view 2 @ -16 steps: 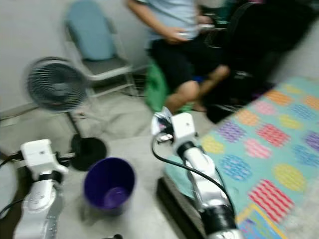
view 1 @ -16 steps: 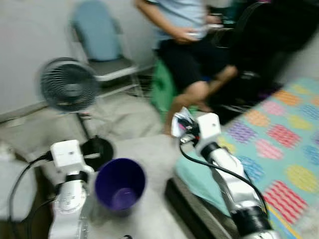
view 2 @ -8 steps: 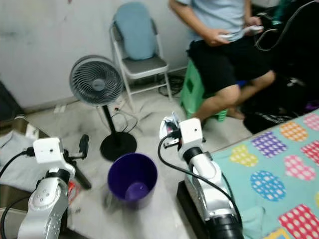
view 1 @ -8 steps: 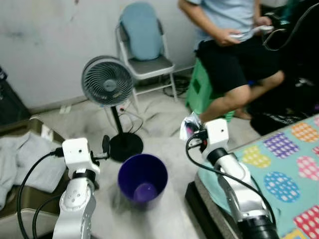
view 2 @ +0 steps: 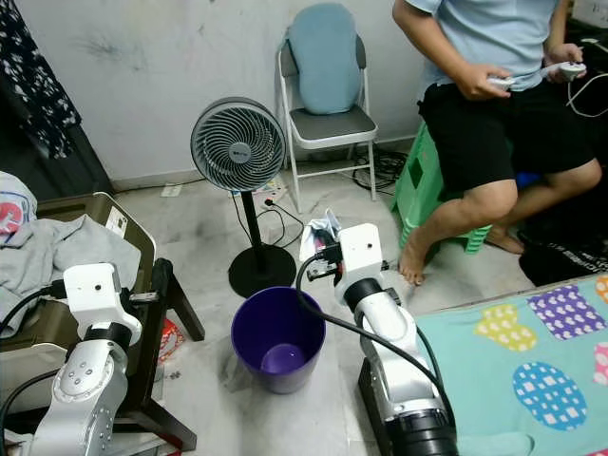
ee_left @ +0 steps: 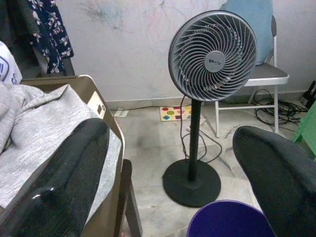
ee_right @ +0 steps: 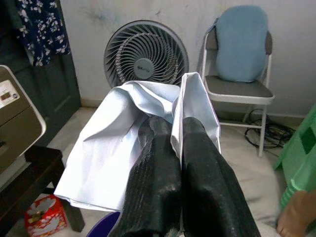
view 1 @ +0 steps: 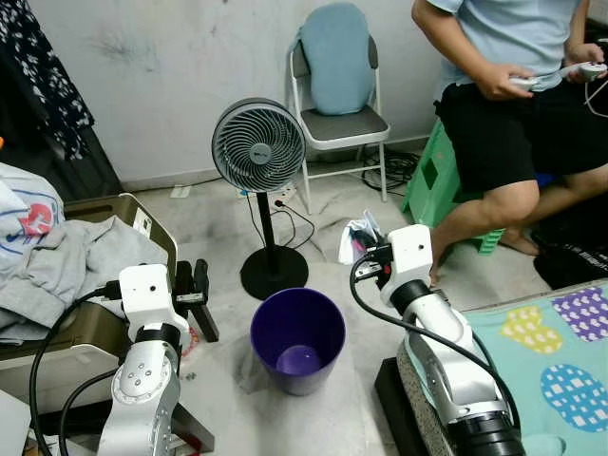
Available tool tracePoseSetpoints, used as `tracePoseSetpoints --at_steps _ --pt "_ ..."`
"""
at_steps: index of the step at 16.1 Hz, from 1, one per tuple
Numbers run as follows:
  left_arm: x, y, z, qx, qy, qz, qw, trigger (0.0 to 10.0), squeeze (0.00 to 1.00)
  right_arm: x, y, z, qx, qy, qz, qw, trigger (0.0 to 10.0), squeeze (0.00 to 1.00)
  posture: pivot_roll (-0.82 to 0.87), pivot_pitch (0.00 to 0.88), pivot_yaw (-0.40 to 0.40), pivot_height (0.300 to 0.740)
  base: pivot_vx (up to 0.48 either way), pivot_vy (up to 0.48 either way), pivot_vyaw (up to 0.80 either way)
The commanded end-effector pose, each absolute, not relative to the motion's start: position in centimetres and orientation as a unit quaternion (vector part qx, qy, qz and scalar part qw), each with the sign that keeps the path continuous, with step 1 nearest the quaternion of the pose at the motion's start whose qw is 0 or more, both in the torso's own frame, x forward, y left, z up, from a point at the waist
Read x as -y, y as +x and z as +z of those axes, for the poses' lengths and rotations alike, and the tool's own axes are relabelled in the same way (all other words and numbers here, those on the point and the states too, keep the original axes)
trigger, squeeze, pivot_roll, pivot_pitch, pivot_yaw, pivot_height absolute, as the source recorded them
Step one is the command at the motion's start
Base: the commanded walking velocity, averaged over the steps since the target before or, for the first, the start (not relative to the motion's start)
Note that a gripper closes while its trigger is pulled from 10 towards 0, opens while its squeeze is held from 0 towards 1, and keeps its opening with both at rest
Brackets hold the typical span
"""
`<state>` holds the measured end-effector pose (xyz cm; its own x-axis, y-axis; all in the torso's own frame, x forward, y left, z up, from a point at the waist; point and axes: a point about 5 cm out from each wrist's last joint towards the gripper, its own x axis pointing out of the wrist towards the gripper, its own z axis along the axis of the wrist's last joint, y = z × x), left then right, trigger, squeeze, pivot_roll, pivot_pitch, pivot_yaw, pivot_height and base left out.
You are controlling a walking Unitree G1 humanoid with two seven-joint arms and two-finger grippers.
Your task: Clean up the room
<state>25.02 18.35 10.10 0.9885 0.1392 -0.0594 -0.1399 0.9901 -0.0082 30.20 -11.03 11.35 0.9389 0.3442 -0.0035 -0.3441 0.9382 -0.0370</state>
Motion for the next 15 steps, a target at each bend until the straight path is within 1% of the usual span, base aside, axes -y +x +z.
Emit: tracePoseSetpoints --at_steps 1,2,5,7,10,15 --pt "-18.6 25.2 10.6 -0.022 0.007 0.073 0.997 10.0 0.00 10.7 30.1 11.3 0.001 -0.018 0.176 0.984 10.0 0.00 -0.11 0.000 0.029 0.740 0.000 0.000 0.00" --pt "-18.8 25.1 10.9 -0.017 0.009 0.081 0.996 10.0 0.00 10.8 30.1 10.8 -0.008 -0.012 0.169 0.985 10.0 0.00 -0.09 0.000 0.019 0.740 0.000 0.000 0.00" --pt "-19.4 24.2 10.9 -0.016 0.006 0.109 0.994 10.0 0.00 9.2 30.3 10.9 -0.009 -0.017 0.208 0.978 10.0 0.00 -0.04 0.000 -0.022 0.740 0.000 0.000 0.00" --pt "-19.4 23.7 10.8 -0.016 0.002 0.122 0.992 10.0 0.00 9.0 30.7 11.1 -0.009 -0.014 0.214 0.977 10.0 0.00 -0.02 0.000 -0.044 0.740 0.000 0.000 0.00" --pt "-19.4 23.5 10.8 -0.019 -0.002 0.125 0.992 10.0 0.00 8.7 30.8 11.2 -0.007 -0.019 0.221 0.975 10.0 0.00 -0.03 0.000 -0.043 0.740 0.000 0.000 0.00" --pt "-19.1 24.4 10.9 -0.021 0.003 0.097 0.995 10.0 0.00 9.4 30.8 11.3 -0.003 -0.024 0.200 0.979 10.0 0.00 -0.08 0.000 -0.005 0.740 0.000 0.000 0.80"
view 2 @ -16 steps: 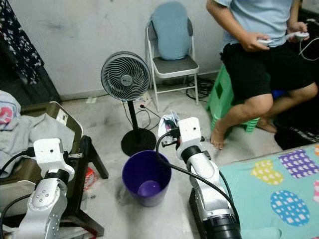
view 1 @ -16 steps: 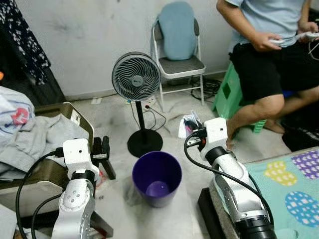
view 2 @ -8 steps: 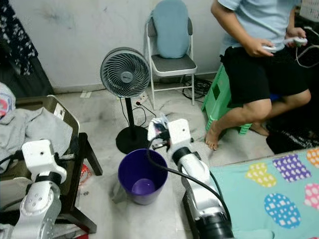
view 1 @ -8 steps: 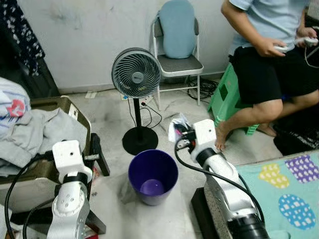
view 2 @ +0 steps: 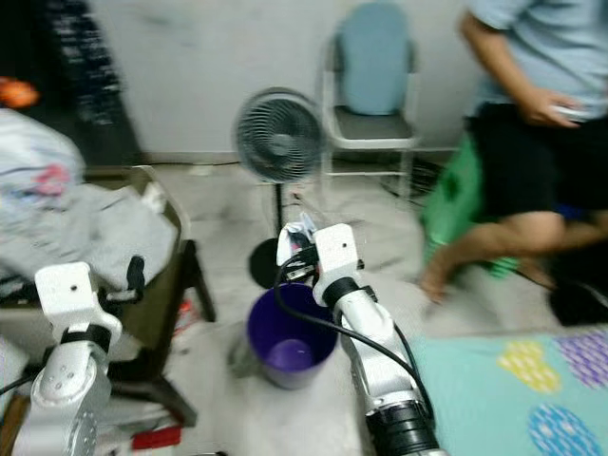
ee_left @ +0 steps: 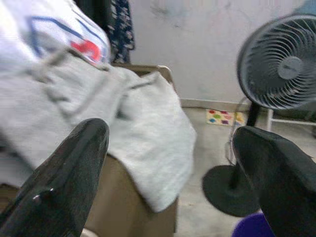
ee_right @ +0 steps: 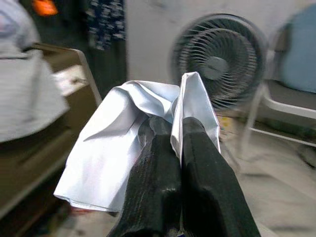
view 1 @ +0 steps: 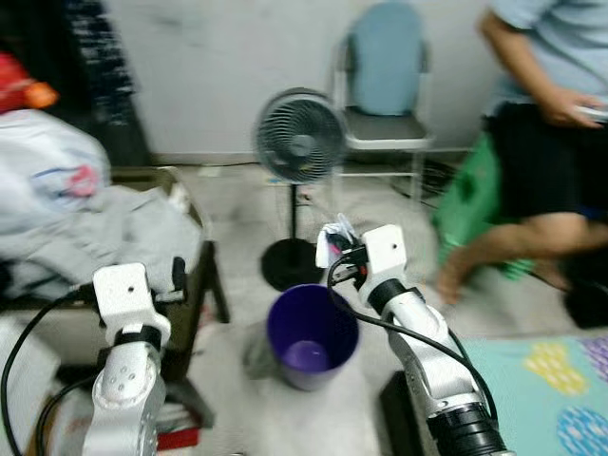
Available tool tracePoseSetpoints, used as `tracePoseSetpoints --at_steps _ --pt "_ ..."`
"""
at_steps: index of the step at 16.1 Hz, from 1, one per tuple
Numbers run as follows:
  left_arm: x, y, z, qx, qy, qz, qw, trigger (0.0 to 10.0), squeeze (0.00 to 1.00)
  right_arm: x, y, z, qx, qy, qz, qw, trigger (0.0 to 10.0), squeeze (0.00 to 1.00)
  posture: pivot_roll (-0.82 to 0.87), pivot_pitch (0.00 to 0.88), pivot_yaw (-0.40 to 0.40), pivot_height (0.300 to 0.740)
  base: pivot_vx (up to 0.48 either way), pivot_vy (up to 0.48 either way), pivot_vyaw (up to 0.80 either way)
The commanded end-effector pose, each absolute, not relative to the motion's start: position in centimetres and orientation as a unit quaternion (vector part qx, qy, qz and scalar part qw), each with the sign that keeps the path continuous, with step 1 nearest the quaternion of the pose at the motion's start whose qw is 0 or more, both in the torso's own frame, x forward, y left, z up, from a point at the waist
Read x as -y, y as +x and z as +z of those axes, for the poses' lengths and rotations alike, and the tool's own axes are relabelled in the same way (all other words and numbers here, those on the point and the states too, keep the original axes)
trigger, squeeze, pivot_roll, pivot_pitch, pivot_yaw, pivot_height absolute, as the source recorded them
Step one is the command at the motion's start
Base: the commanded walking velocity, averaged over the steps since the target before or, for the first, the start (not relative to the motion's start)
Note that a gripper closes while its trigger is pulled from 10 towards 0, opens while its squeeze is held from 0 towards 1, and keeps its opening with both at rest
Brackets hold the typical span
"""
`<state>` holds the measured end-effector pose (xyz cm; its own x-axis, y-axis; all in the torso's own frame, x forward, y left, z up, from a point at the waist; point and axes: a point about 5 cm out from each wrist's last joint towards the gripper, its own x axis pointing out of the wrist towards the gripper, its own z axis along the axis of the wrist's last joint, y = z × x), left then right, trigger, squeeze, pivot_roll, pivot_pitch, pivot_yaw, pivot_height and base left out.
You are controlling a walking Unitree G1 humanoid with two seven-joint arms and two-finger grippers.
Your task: Clean up the room
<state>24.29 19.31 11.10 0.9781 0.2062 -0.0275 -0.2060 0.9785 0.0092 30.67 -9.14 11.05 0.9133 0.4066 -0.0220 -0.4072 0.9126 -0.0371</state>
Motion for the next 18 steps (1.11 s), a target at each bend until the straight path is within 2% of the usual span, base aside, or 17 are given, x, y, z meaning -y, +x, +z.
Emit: tracePoseSetpoints --at_steps 1,7,9,18 --pt "-18.8 24.6 10.9 -0.023 -0.003 0.081 0.996 10.0 0.00 9.8 30.8 11.3 -0.003 -0.022 0.191 0.981 10.0 0.00 -0.09 0.000 0.001 0.740 0.000 0.000 0.00" --pt "-17.8 25.1 11.1 -0.017 -0.040 0.025 0.999 10.0 0.00 10.9 30.7 10.9 -0.013 -0.012 0.160 0.987 10.0 0.00 -0.11 0.000 0.010 0.740 0.000 0.000 -0.10" --pt "-16.1 24.9 11.7 -0.007 -0.084 -0.055 0.995 10.0 0.00 10.9 30.8 11.2 -0.009 -0.013 0.157 0.987 10.0 0.00 -0.10 0.000 0.008 0.740 0.000 0.000 -0.28" --pt "-16.0 24.6 11.2 -0.025 -0.086 -0.084 0.992 10.0 0.00 11.0 30.7 11.1 -0.012 -0.010 0.150 0.988 10.0 0.00 -0.11 0.000 0.013 0.740 0.000 0.000 0.00"
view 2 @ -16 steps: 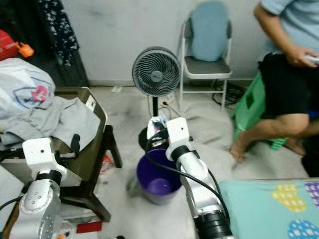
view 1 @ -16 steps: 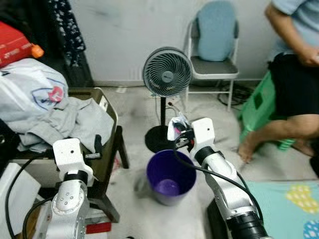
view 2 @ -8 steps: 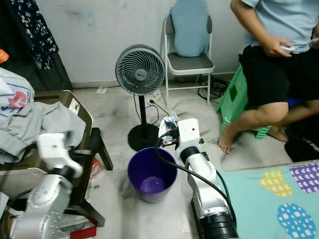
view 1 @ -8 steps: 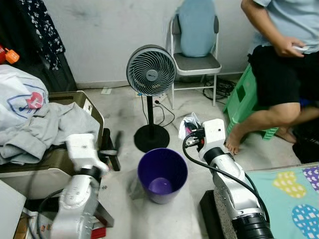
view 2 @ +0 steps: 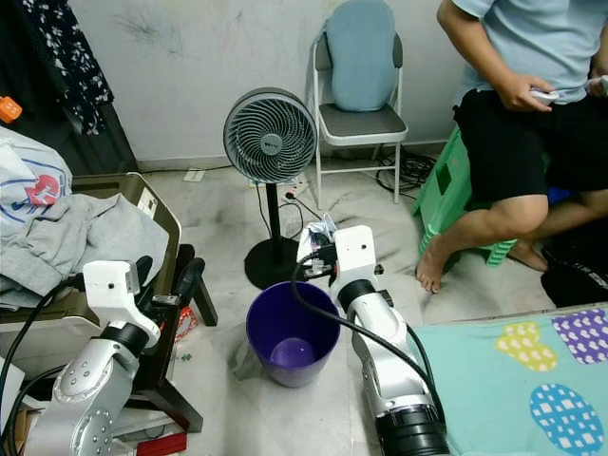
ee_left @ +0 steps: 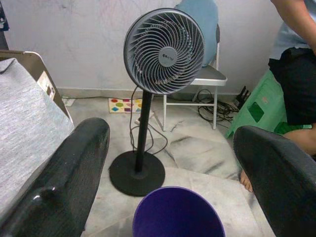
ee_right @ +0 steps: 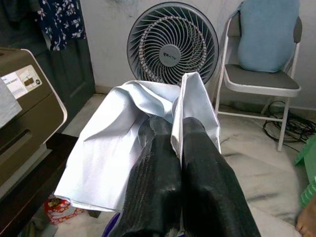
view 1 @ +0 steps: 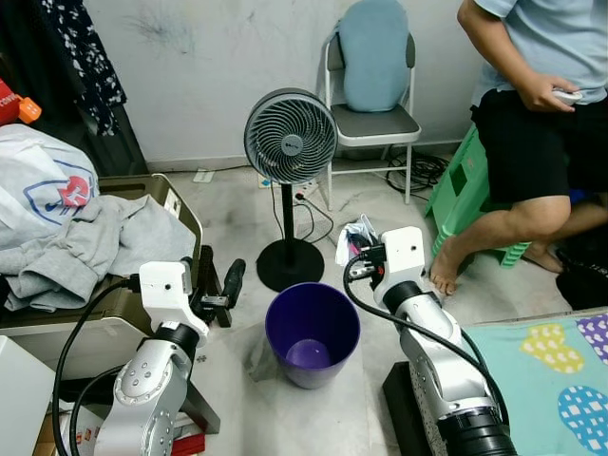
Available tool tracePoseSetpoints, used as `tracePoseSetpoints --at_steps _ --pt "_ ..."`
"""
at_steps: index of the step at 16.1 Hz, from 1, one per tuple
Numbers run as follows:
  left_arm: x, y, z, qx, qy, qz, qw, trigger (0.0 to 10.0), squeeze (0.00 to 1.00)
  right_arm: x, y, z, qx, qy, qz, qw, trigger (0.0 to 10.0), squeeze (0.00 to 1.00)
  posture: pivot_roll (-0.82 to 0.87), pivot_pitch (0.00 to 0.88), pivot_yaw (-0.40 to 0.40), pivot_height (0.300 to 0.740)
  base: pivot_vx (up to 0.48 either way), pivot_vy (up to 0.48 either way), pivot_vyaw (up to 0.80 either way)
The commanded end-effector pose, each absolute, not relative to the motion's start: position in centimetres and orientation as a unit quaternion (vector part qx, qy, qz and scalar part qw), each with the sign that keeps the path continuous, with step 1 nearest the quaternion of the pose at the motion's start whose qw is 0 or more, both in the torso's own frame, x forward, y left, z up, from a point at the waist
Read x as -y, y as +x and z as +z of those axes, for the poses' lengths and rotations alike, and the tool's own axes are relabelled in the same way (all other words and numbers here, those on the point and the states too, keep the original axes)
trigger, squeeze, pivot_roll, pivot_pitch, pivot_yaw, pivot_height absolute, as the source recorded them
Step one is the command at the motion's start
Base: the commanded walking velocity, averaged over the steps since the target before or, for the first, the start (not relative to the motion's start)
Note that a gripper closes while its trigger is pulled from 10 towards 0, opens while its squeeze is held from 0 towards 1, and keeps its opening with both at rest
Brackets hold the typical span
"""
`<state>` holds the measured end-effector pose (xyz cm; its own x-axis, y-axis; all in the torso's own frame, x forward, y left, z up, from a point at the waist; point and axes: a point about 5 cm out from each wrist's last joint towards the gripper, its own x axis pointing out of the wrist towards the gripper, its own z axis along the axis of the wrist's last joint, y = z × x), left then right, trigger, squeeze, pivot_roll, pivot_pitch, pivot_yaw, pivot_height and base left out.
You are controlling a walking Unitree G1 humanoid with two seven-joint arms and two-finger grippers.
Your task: Clean up the room
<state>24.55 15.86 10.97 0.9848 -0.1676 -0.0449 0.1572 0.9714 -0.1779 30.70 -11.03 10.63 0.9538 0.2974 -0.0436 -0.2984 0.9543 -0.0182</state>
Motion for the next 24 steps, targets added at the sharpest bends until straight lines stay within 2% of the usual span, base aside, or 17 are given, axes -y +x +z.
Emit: tracePoseSetpoints --at_steps 1,5,24 --pt "-15.98 24.60 11.30 -0.024 -0.087 -0.086 0.992 10.0 0.00 10.97 30.71 11.14 -0.012 -0.012 0.152 0.988 10.0 0.00 -0.11 0.000 0.013 0.740 0.000 0.000 0.00" --pt "-15.88 24.48 11.54 -0.017 -0.091 -0.096 0.991 10.0 0.00 10.86 30.64 11.09 -0.013 -0.012 0.154 0.988 10.0 0.00 -0.11 0.000 0.015 0.740 0.063 0.000 0.00" --pt "-15.64 24.42 11.51 -0.020 -0.092 -0.104 0.990 10.0 0.00 10.93 30.57 10.89 -0.019 -0.015 0.153 0.988 10.0 0.00 -0.11 0.000 0.017 0.740 0.301 0.000 0.00"
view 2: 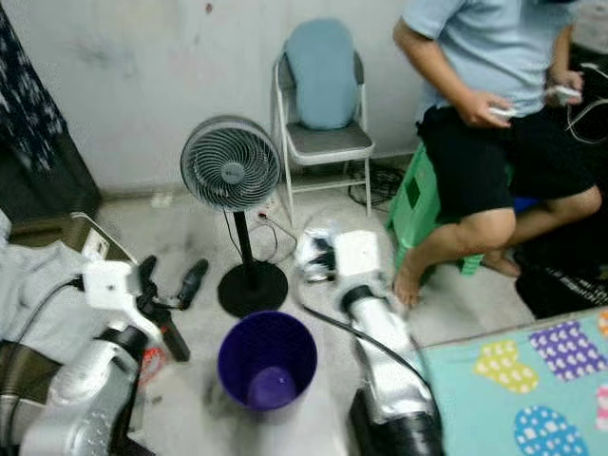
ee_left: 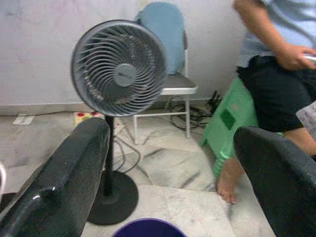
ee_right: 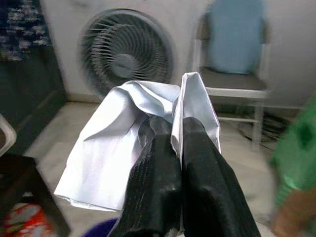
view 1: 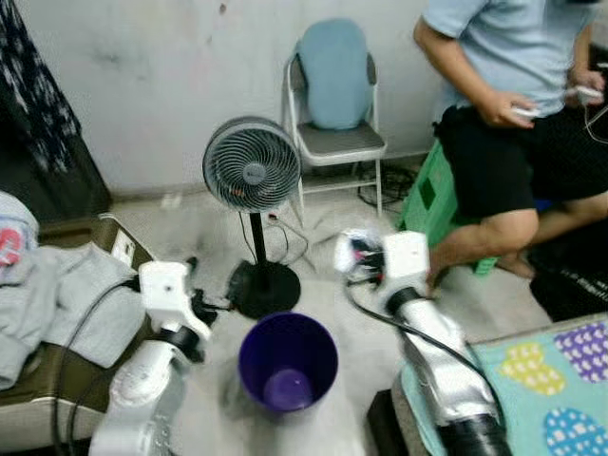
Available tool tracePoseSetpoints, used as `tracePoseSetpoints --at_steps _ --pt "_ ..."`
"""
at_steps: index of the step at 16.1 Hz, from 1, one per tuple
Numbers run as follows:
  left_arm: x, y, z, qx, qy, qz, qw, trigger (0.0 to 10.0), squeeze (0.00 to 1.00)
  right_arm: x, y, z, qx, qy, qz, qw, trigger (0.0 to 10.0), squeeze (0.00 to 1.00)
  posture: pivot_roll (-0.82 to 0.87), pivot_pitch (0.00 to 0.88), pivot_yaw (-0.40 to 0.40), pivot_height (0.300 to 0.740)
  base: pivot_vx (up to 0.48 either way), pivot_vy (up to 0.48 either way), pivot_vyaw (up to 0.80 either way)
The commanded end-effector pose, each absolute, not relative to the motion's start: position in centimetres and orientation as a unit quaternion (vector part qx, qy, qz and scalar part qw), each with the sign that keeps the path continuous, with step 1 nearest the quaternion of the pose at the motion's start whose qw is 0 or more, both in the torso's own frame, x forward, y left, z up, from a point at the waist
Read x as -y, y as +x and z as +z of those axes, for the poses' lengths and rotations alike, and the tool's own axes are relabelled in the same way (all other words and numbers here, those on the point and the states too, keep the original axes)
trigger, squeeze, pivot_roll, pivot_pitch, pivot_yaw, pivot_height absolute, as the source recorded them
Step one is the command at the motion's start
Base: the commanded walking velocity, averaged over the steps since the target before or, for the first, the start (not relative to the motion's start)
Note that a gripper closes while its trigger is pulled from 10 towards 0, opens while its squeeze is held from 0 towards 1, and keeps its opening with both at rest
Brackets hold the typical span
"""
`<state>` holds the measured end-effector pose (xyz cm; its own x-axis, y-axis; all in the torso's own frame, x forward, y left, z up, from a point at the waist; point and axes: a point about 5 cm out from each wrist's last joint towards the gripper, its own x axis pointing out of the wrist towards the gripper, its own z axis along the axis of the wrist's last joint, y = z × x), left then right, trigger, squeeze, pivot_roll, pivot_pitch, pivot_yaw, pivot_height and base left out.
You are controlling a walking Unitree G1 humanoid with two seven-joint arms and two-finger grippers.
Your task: Clean up the room
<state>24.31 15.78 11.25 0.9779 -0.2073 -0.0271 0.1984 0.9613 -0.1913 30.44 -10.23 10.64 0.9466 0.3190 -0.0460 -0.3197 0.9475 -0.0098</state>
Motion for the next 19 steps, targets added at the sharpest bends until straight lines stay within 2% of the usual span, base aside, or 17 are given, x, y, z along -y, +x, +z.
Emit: tracePoseSetpoints --at_steps 1,5,12,19 --pt "-15.62 24.41 11.50 -0.020 -0.092 -0.104 0.990 10.0 0.00 10.94 30.57 10.89 -0.019 -0.015 0.154 0.988 10.0 0.00 -0.11 0.000 0.017 0.740 0.304 0.000 0.00" --pt "-16.08 24.58 11.03 -0.038 -0.078 -0.076 0.993 10.0 0.00 10.76 30.61 10.92 -0.018 -0.018 0.157 0.987 10.0 0.00 -0.11 0.000 0.015 0.740 0.142 0.000 0.11" --pt "-16.18 24.69 11.00 -0.041 -0.073 -0.069 0.994 10.0 0.00 10.64 30.70 10.85 -0.019 -0.017 0.159 0.987 10.0 0.00 -0.10 0.000 0.015 0.740 0.000 0.000 0.67" --pt "-15.83 24.48 11.33 -0.028 -0.081 -0.091 0.992 10.0 0.00 10.51 30.69 10.76 -0.019 -0.018 0.160 0.987 10.0 0.00 -0.10 0.000 0.016 0.740 0.044 0.000 0.00"
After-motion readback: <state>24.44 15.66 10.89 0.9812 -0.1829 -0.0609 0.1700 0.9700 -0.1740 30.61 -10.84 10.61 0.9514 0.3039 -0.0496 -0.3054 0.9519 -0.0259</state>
